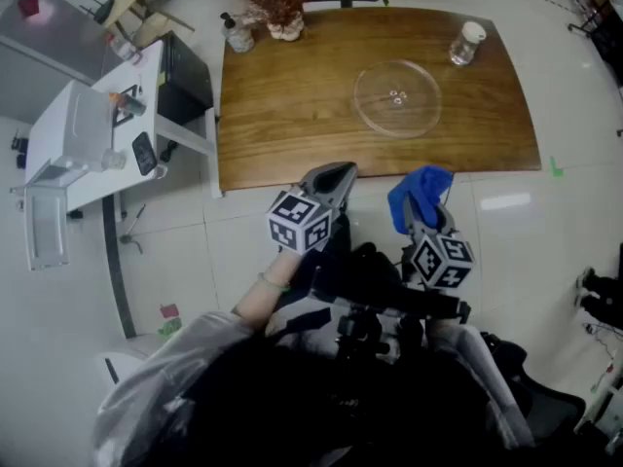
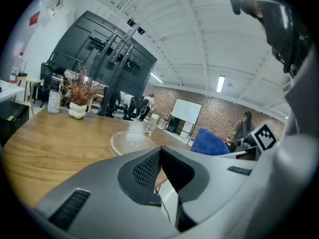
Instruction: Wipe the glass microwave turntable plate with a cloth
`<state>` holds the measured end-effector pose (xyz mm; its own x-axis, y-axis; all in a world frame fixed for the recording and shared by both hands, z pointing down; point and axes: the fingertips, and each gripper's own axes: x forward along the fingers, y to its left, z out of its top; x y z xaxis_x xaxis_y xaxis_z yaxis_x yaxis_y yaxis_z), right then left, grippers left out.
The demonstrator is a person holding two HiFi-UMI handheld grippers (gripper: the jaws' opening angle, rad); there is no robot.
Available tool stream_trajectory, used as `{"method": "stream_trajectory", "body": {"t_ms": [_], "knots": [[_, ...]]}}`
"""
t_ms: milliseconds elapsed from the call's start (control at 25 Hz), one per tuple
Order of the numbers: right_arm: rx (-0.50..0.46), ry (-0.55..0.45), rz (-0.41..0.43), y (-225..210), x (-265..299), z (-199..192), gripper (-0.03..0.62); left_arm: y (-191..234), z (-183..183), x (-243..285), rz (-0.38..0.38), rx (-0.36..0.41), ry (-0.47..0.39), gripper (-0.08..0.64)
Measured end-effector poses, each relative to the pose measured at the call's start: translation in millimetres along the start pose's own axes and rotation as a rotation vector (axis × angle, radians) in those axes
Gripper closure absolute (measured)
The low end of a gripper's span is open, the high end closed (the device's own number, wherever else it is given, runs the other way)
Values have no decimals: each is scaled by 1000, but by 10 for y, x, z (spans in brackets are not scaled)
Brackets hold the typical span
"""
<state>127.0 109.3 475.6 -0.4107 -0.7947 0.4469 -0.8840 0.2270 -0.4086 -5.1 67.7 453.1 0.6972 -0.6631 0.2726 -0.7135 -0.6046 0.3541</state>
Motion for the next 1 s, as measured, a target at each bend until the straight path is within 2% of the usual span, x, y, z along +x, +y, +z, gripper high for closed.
{"method": "stream_trajectory", "body": {"t_ms": [240, 480, 560, 840, 1000], "knots": [[25, 18, -33, -163, 411, 136, 430, 468, 123, 484, 2, -9, 42, 555], [68, 5, -92, -346, 706, 405, 430, 757, 215, 1002, -50, -25, 117, 550], [81, 8, -109, -403, 826, 441, 430, 865, 176, 1119, -60, -42, 153, 475], [98, 19, -144, -509, 1150, 593, 430, 1358, -48, 1444, -26, -92, 264, 474], [87, 38, -168, -583, 1274, 707, 430, 1497, -253, 1576, -22, -117, 333, 462]]}}
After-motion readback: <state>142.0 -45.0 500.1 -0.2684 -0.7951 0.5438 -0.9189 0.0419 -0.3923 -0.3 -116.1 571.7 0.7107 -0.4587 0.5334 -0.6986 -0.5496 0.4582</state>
